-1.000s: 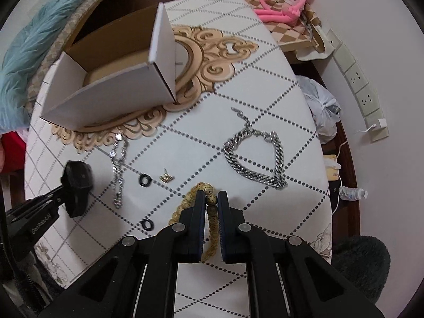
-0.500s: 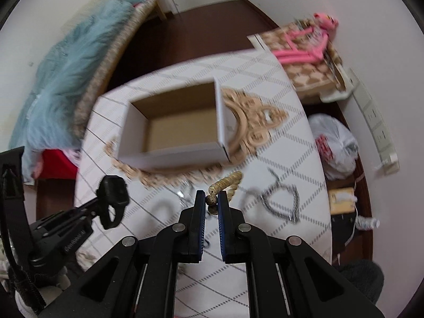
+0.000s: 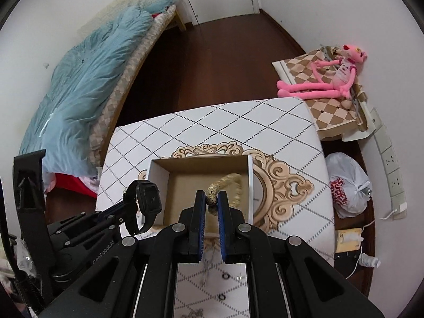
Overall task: Organize jewelry
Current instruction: 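Carry both items into the white box while opening both grippers to release them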
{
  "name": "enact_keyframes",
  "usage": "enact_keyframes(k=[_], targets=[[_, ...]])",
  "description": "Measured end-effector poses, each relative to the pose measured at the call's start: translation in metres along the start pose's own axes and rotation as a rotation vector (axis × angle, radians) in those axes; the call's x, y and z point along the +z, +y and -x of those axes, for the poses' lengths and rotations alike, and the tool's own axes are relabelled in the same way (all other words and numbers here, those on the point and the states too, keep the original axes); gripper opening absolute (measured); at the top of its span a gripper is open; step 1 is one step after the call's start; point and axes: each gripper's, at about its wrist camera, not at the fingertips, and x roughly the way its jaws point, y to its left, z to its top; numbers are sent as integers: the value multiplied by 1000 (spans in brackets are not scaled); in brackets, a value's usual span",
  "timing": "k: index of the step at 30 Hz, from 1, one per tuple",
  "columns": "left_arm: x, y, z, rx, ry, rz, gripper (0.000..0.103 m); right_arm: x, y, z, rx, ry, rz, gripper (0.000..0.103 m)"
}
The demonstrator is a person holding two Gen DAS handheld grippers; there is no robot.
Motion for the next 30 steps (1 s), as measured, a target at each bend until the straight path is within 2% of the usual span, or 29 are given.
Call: enact_keyframes(k=[3, 5, 7, 8, 9, 10, 11, 12, 13, 14, 15, 17, 19, 20, 21, 24, 30], targets=[[12, 1, -10, -9, 25, 29, 14, 12, -1, -18, -8, 25, 6, 9], [19, 1, -17, -28, 51, 41, 15, 19, -3, -30, 9, 56, 8, 9], [27, -1, -21, -1, 65, 37, 26, 25, -5, -42, 46, 101, -8, 10], [29, -1, -21, 1, 56, 34, 44, 28, -7, -48, 59, 121, -14, 10], [31, -1, -19, 6, 45, 35, 67, 28, -8, -53, 76, 146, -18, 10], [32, 0, -17, 14, 35, 37, 76, 28, -9, -56, 81, 156, -24, 11], [33, 1, -14, 15, 16, 38, 79, 28, -12, -58, 78, 162, -29, 20], [33, 2, -11, 26, 5, 37, 80, 27, -13, -59, 77, 163, -30, 35], [34, 3, -10, 38, 1, 36, 82, 27, -15, -59, 80, 164, -33, 44], [34, 4, -9, 54, -3, 34, 92, 25, -17, -60, 84, 168, -38, 57], [32, 5, -7, 71, -13, 32, 99, 23, -18, -60, 72, 169, -40, 63], [29, 8, -5, 108, -28, 30, 100, 18, -20, -57, 17, 154, -20, 65], [24, 10, -3, 142, -54, 27, 100, 13, -20, -57, -66, 146, 7, 78], [20, 11, -2, 161, -71, 25, 102, 11, -21, -57, -92, 141, 16, 88], [17, 12, -2, 176, -80, 26, 103, 7, -21, -58, -117, 138, 26, 91], [6, 12, -1, 217, -106, 15, 103, -7, -22, -63, -184, 134, 40, 91], [-7, 12, 1, 226, -104, 10, 103, -25, -24, -65, -235, 124, 40, 95]])
